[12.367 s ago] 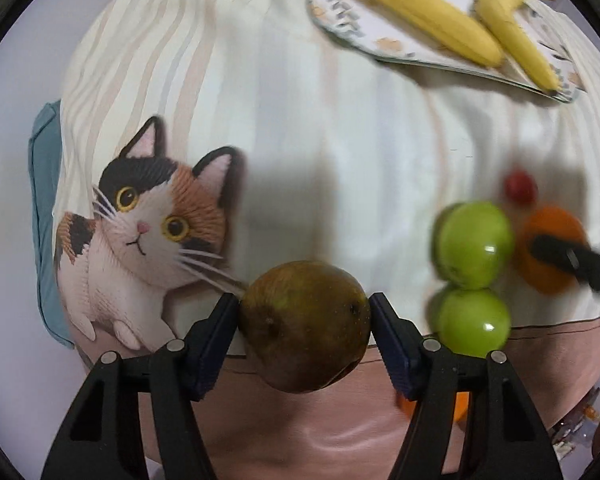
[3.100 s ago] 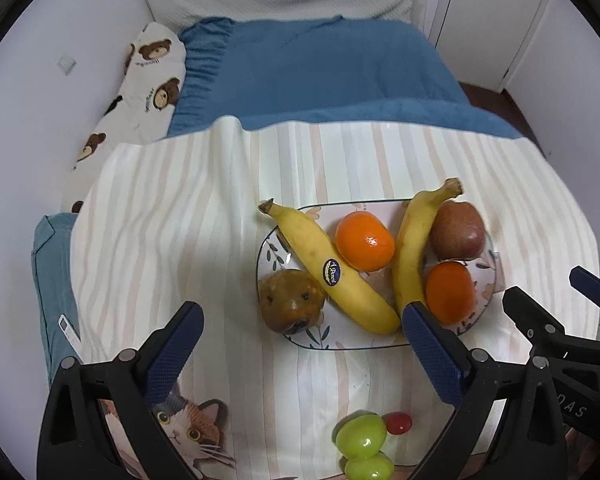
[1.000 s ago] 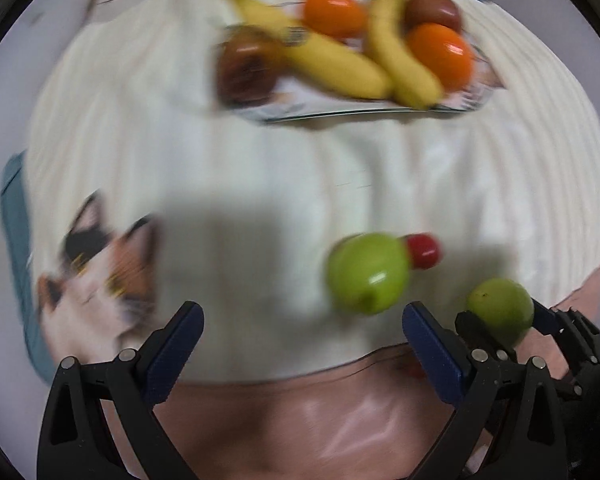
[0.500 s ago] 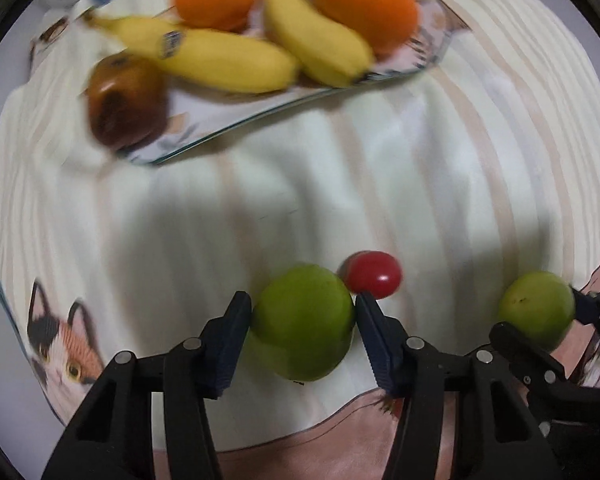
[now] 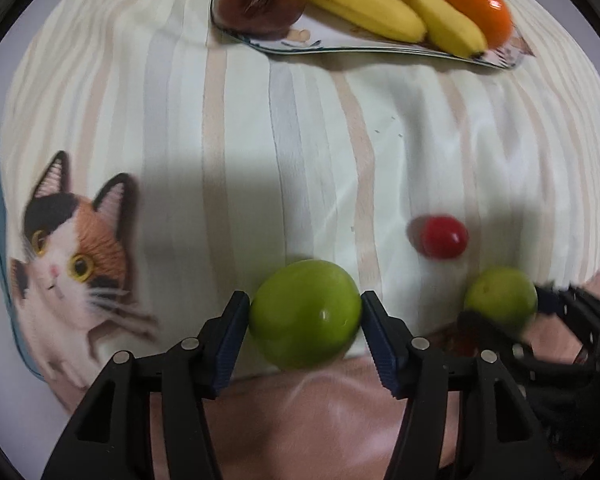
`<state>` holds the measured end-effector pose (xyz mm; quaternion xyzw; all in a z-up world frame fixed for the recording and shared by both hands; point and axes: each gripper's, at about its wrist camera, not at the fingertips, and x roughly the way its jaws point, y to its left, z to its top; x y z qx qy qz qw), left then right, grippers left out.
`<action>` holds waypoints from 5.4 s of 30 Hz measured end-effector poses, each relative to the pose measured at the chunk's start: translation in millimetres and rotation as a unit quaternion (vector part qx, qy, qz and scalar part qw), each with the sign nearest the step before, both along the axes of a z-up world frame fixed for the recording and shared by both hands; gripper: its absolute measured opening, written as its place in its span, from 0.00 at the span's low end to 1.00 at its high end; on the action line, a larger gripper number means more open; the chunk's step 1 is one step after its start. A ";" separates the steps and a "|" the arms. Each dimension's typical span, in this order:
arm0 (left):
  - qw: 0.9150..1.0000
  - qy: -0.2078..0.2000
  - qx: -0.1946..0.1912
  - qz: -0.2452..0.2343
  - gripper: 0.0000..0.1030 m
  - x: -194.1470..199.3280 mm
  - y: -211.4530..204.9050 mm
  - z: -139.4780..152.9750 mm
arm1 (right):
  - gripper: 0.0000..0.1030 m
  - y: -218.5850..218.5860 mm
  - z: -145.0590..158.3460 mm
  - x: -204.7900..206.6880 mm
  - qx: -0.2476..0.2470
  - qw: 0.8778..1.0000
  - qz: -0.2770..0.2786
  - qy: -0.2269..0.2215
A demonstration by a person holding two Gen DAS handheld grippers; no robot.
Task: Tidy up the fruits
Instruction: 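Grasp a green apple with the left tool while the right tool grasps the other green apple, then lower both green apples onto the plate and open both tools, then grasp a red tomato with the left tool while the right tool grasps the other tomato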
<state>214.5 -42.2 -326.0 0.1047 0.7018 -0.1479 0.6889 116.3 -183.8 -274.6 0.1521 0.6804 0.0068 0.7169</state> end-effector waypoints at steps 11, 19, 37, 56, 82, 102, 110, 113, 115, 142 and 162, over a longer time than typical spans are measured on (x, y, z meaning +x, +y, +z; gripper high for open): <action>1.000 -0.028 0.003 0.003 0.52 12.1 -20.7 23.2 | 0.63 -9.9 4.2 9.7 0.022 1.000 -0.010 0.001; 0.993 -0.098 -0.051 0.042 0.52 44.3 -28.4 85.2 | 0.63 -44.3 58.6 64.2 0.063 0.996 -0.040 -0.047; 0.972 -0.110 -0.149 0.146 0.52 131.5 -43.2 88.5 | 0.63 -51.7 80.2 225.4 0.065 0.995 -0.047 -0.066; 0.978 -0.087 -0.134 0.133 0.53 143.6 -59.0 56.6 | 0.64 -57.9 53.4 240.6 0.080 0.993 -0.082 -0.032; 0.982 -0.053 -0.107 0.149 0.52 142.5 -45.7 38.9 | 0.64 -61.9 56.4 239.5 0.062 0.993 -0.094 -0.029; 0.983 -0.111 -0.089 0.114 0.53 118.0 -37.1 86.1 | 0.67 -72.3 78.1 209.9 0.051 0.992 -0.098 -0.055; 0.982 -0.150 -0.059 0.097 0.56 107.9 -24.7 112.8 | 0.72 -65.8 97.9 185.0 -0.023 0.993 -0.067 -0.090; 0.981 -0.167 -0.048 0.091 0.57 102.4 -21.0 121.2 | 0.74 -58.2 103.8 173.5 -0.049 0.992 -0.049 -0.102; 0.980 -0.173 -0.048 0.088 0.60 102.5 -21.0 124.4 | 0.74 -53.4 107.5 167.4 -0.065 0.991 -0.037 -0.108; 0.963 -0.253 -0.043 0.076 0.98 59.0 -12.2 189.4 | 0.97 -40.5 167.5 107.5 -0.176 0.966 -0.041 -0.187; 0.945 -0.312 -0.084 0.060 0.98 -47.1 10.0 271.8 | 0.97 -8.6 267.8 -15.7 -0.191 0.937 -0.056 -0.287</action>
